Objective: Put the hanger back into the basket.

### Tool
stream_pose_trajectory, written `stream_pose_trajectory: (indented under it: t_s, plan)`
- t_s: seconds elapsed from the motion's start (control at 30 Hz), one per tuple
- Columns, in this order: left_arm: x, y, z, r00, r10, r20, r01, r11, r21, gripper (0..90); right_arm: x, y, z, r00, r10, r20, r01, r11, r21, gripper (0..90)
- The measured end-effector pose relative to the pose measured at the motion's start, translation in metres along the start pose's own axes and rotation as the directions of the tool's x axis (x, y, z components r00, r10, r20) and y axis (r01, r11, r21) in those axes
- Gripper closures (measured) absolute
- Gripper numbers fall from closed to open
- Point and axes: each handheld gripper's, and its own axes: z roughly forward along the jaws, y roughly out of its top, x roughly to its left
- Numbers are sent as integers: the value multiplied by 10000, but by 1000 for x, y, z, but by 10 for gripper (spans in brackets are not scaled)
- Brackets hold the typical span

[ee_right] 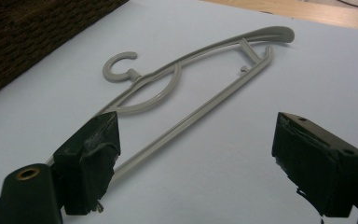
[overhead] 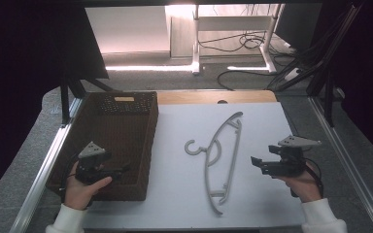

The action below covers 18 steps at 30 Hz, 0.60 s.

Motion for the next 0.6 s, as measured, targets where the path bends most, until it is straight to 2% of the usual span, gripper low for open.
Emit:
stream_pose_trajectory:
  t_s: [0.2, 0.37, 0.5, 0.6]
  plan:
    - [-2, -2, 2, 10000, -20, -19, 20, 10000, 72, 166, -4, 0, 1, 9999, 90, 73, -90, 10000, 23, 222]
    - [-6, -2, 2, 9998, 185, -11, -185, 9998, 81, 166, 0, 2, -2, 9994, -24, 337, 15, 9997, 244, 259]
    - [-5, -1, -1, 10000, 52, 51, -52, 10000, -13, 165, 5, 5, -4, 9988, -42, 483, 26, 9995, 326, 280]
    - [-6, 1, -3, 9999, 120, 91, -119, 9999, -102, 165, 7, 6, -2, 9988, 44, 492, -64, 9992, 391, 291]
